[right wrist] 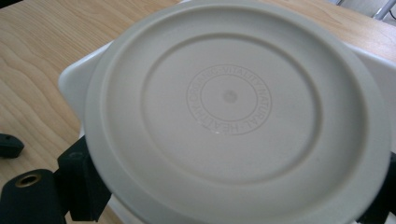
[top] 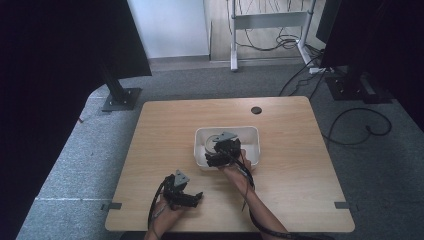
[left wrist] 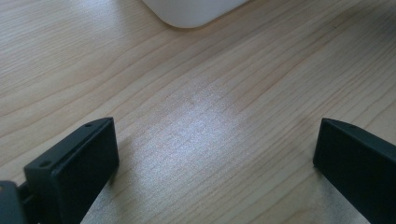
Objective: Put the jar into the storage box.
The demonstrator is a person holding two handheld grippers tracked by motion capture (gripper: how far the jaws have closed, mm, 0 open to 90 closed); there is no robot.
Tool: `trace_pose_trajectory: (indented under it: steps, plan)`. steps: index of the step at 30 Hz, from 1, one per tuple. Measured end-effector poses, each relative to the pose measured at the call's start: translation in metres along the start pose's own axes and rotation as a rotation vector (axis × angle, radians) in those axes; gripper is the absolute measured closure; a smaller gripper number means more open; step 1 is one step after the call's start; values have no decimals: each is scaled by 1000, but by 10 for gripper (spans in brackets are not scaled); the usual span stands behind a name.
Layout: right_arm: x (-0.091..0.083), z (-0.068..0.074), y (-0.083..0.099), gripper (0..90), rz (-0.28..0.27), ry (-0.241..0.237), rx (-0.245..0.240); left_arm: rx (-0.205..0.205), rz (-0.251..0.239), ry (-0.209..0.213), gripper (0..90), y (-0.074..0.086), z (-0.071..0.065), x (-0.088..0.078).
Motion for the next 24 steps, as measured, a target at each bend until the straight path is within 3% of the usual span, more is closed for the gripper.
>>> trace_pose_trajectory:
  steps: [21, 24]
  plan:
    - [29, 13, 8, 94, 44, 39, -17, 0, 0, 0, 0, 0, 0, 0]
    - [30, 12, 9, 94, 45, 36, 7, 0, 0, 0, 0, 0, 0, 0]
Point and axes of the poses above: each handheld gripper's, and its own axes: x roughly forward along the jaws, y roughly out of its underside, z roughly to its left, the point moved 2 cm from there along x, roughly forward along the jaws, and after that the axes turned 7 degrees about y, right-handed, at the moved point
